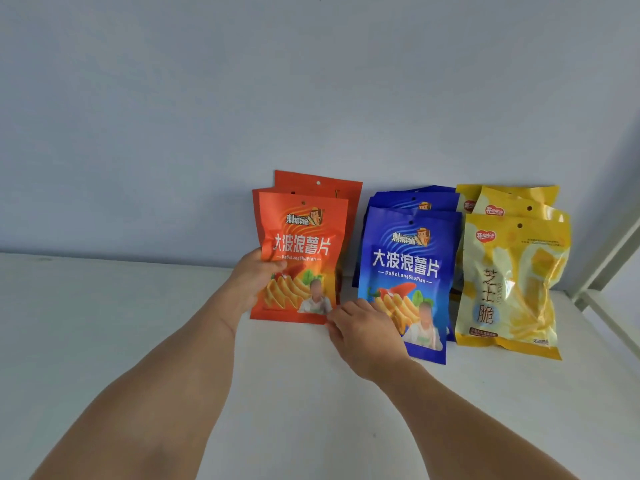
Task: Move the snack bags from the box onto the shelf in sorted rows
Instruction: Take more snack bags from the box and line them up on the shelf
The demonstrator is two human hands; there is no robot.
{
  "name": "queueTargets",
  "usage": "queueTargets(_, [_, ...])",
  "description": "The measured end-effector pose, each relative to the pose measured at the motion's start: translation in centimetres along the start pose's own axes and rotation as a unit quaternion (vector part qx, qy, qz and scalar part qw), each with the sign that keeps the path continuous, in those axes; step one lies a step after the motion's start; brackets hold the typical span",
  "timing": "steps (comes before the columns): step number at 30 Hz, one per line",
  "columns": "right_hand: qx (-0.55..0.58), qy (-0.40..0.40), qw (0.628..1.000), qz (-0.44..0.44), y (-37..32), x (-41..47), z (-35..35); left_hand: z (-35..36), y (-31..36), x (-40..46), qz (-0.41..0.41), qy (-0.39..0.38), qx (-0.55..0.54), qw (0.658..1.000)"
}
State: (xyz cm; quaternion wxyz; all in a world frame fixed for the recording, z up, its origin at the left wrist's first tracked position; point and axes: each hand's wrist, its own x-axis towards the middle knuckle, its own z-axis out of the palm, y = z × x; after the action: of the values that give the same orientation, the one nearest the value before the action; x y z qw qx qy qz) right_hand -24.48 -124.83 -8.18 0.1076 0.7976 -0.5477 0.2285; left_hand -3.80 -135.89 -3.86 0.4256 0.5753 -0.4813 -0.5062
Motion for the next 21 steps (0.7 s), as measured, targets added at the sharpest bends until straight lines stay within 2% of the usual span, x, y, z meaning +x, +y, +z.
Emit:
queueTargets(2, [-0.006, 0.019, 1.000, -0.012, -0.1, 0.1, 0.6, 0.2, -0.3, 0.4, 0.009, 0.005, -0.008, 1.000])
queueTargets(6, [0.002, -0.016, 1.000, -0.006, 0.2, 0.1, 1.3, 0.5, -1.2, 0.8, 0.027, 0.021, -0.009, 0.999])
queueTargets(14, [0.011, -0.032, 0.999, 0.006, 0.0, 0.2, 1.1, 0.6, -1.8, 0.8, 0.053, 0.040, 0.002, 0.998])
queueTargets(18, [0.017, -0.053, 0.998, 0.012, -0.1, 0.1, 0.8, 0.3, -1.8, -0.4, 0.052, 0.067, 0.000, 0.996])
queueTargets(21, [0.023, -0.072, 0.997, 0.015, -0.1, 0.2, 0.5, -0.5, -1.6, -1.3, 0.032, 0.121, 0.030, 0.992])
